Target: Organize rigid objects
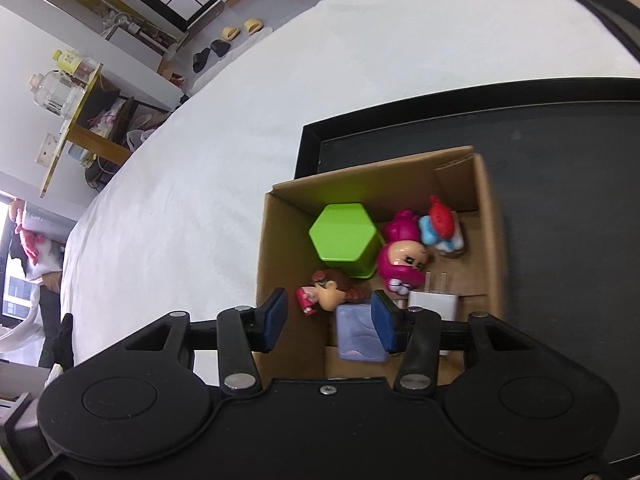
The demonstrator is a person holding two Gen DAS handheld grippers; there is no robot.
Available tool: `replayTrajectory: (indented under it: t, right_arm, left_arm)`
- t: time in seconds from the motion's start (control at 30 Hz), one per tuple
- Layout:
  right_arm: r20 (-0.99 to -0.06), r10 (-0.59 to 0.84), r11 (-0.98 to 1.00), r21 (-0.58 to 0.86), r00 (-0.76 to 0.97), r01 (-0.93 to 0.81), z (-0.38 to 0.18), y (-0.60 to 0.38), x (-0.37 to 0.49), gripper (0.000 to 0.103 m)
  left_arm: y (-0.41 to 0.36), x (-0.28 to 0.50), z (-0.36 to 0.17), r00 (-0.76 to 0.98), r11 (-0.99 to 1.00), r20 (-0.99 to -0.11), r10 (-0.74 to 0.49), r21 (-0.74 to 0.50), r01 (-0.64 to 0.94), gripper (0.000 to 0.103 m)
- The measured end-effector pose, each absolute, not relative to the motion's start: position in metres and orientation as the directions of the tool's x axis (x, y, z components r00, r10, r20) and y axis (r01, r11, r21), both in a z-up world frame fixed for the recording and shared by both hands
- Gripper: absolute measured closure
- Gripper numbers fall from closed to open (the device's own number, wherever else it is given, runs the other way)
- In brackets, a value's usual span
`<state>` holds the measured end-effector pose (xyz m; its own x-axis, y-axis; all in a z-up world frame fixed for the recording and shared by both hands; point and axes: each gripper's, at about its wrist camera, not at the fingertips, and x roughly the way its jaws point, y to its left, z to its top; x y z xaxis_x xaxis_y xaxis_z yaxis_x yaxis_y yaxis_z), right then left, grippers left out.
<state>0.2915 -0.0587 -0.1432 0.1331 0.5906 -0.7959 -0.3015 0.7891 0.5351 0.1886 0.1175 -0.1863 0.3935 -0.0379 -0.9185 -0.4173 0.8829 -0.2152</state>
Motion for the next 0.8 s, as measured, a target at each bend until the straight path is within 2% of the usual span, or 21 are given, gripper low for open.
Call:
replayTrajectory:
  t: [0.57,0.67,0.8]
  right_arm:
    - [-0.783,0.567,0.807,0.467,0.256,-0.36,-0.111,-0.117,0.269,0.034]
    - [-0.781,0.56,0.813,0.453,0.277,-0.366,-0.106,-0.127,0.267,0.024]
    - [-0.772,0.554,0.82,0.442,0.312,-0.365,-0.1,-0.141,0.264,0.017]
  left_arm:
    - [0.102,0.179,-0.155,0.422,0.898,-0.906,0.03,-0.16,-0.409,0.09]
    - [0.1,0.179,-0.148,0.418,0.893,-0.908,0.031,-0.162,-0.419,0.088]
    - [0.092,0.182,-0.133,0.431,0.901,-0.902,0.022,-0.169,-0.401,0.086]
